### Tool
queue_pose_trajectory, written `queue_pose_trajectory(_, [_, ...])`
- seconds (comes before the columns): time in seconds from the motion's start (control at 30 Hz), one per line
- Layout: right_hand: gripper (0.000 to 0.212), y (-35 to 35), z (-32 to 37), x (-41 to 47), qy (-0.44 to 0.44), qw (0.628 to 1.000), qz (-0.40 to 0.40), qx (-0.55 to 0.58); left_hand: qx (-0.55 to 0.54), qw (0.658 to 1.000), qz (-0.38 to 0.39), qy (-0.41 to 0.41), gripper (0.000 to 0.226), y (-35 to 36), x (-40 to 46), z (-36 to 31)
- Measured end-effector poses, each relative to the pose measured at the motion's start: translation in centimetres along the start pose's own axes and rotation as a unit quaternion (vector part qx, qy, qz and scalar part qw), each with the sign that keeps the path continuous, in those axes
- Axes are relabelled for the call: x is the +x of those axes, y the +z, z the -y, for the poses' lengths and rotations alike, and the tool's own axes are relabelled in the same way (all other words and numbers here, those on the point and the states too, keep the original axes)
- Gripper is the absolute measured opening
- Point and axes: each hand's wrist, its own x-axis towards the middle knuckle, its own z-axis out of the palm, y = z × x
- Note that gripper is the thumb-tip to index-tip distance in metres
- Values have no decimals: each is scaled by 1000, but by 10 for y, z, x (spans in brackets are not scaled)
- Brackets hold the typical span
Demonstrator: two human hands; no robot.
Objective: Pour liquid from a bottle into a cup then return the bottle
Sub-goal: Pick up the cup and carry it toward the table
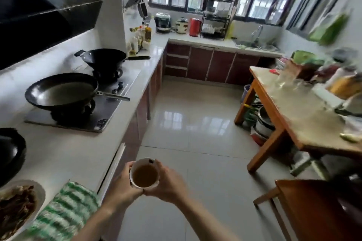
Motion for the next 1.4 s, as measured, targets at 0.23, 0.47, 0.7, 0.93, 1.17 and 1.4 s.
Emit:
queue_pose_trajectory(0.23, [94,-103,-97,2,31,998,-62,-13,23,997,58,37,72,100,55,-92])
queue_pose_trajectory(0.47, [94,-211,-191,-12,79,991,-106,17,54,982,152,98,67,203,109,-179])
queue_pose_trajectory(0.7, [94,-298,-288,3,142,979,-147,19,48,960,238,142,74,308,197,-237])
queue_pose_trajectory(0.93, [89,-397,-382,52,192,964,-182,7,26,936,290,199,69,421,305,-305])
queue_pose_trajectory(1.17, [88,-490,-455,91,245,941,-229,35,24,896,374,236,78,511,402,-388])
queue_pose_trajectory(1.4, [92,-564,-548,115,278,922,-262,59,41,878,406,250,89,613,466,-449])
